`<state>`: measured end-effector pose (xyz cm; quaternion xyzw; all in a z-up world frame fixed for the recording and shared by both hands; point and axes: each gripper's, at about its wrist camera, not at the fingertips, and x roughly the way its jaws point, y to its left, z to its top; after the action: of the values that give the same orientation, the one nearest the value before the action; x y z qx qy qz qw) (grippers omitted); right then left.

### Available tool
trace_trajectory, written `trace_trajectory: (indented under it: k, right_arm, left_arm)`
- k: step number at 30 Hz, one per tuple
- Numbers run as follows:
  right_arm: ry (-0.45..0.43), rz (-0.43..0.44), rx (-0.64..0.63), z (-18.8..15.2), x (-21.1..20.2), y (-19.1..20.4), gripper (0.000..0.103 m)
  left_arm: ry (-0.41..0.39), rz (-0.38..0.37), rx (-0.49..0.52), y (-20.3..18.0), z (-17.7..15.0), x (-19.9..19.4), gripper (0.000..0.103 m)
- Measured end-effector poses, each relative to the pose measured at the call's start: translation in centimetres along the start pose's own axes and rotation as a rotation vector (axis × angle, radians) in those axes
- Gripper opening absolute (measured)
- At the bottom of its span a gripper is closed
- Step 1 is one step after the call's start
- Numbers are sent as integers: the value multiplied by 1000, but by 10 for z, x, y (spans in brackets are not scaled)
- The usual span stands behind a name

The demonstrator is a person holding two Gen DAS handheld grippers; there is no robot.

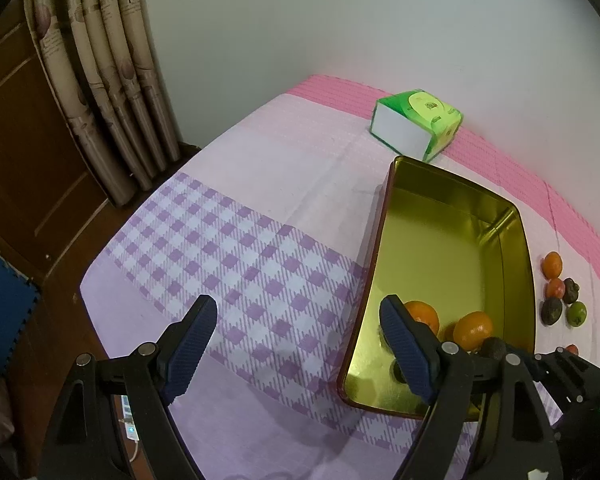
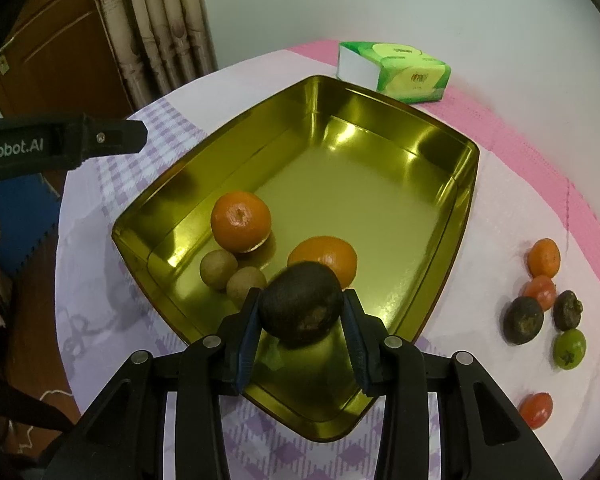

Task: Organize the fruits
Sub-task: 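Carry the dark brown fruit with the right tool into the tray and open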

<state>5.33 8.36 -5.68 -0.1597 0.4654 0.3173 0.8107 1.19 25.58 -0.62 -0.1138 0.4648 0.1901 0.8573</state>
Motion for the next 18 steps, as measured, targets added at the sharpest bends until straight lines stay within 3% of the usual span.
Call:
trace_trajectory:
  k: [9, 18]
  right_arm:
    - [-3, 2, 6, 0, -3, -1, 41]
    - [-116, 17, 55, 4, -39, -15, 56]
  left_arm:
    - [3, -2, 1, -1, 0, 0, 80]
    - [-1, -5, 17, -7, -2, 1, 81]
